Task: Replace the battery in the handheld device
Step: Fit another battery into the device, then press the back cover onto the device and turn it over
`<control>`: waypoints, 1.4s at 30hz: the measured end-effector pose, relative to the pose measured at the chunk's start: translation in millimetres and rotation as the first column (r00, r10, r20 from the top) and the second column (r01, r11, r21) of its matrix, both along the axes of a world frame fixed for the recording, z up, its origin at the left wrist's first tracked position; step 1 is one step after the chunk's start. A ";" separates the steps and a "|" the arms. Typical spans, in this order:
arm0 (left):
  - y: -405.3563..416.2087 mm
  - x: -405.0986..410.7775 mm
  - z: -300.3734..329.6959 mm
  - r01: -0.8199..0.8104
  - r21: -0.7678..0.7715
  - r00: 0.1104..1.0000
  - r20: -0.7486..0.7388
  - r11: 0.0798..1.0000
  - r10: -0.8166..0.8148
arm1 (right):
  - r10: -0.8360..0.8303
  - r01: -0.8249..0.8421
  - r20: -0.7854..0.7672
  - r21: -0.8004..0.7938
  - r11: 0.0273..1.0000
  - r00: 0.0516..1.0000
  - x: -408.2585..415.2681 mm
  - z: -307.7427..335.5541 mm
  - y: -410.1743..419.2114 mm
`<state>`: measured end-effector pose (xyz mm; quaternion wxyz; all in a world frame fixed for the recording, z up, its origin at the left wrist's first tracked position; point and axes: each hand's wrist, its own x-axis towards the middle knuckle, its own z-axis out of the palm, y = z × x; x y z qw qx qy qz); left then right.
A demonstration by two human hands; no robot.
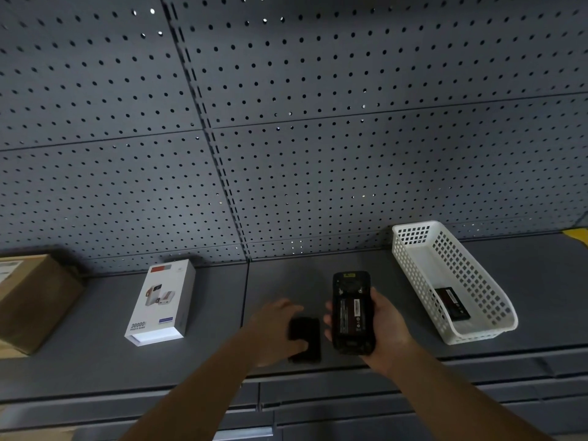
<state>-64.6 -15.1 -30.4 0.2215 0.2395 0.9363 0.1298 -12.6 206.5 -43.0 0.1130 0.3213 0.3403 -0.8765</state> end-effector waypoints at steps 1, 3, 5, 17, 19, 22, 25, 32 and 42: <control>-0.2 -0.1 -3.7 0.013 -0.018 1.000 0.011 1.000 -0.012 | -0.002 0.002 0.001 0.000 1.000 1.000 0.1 0.0 0.1; 0.4 -0.8 -10.8 0.041 -0.028 0.999 0.013 0.999 -0.041 | -0.001 0.001 -0.001 0.004 1.000 1.000 0.3 0.1 -0.2; 2.2 -2.7 -14.8 0.064 -0.052 0.998 -0.002 0.997 -0.064 | 0.001 -0.001 -0.003 0.003 1.000 1.000 -0.1 0.4 -1.1; 8.0 -12.3 -16.1 0.004 0.007 1.000 -0.012 1.000 -0.004 | -0.017 0.016 0.026 0.018 1.000 1.000 0.3 -4.1 2.3; 7.8 -12.3 -15.3 -0.040 0.057 0.999 0.014 0.998 0.039 | -0.017 0.017 0.024 0.024 1.000 1.000 0.0 -3.5 2.6; 5.6 -14.1 -13.9 -0.121 0.180 0.989 0.106 0.976 0.103 | -0.021 0.020 0.027 0.029 0.999 0.999 -0.3 -3.4 2.1; 2.5 -17.3 -6.0 -0.193 0.289 0.979 0.124 0.938 0.163 | -0.023 0.021 0.033 0.031 0.999 0.999 -0.5 -2.7 0.9; 1.9 -32.0 27.4 -0.399 0.656 0.914 0.233 0.641 0.331 | -0.009 0.008 0.011 0.045 0.999 1.000 -0.6 -0.6 -0.1; 43.3 -5.3 55.3 -0.228 0.747 0.966 0.256 0.624 0.047 | 0.056 -0.054 -0.078 0.020 0.998 0.995 0.1 7.3 -10.2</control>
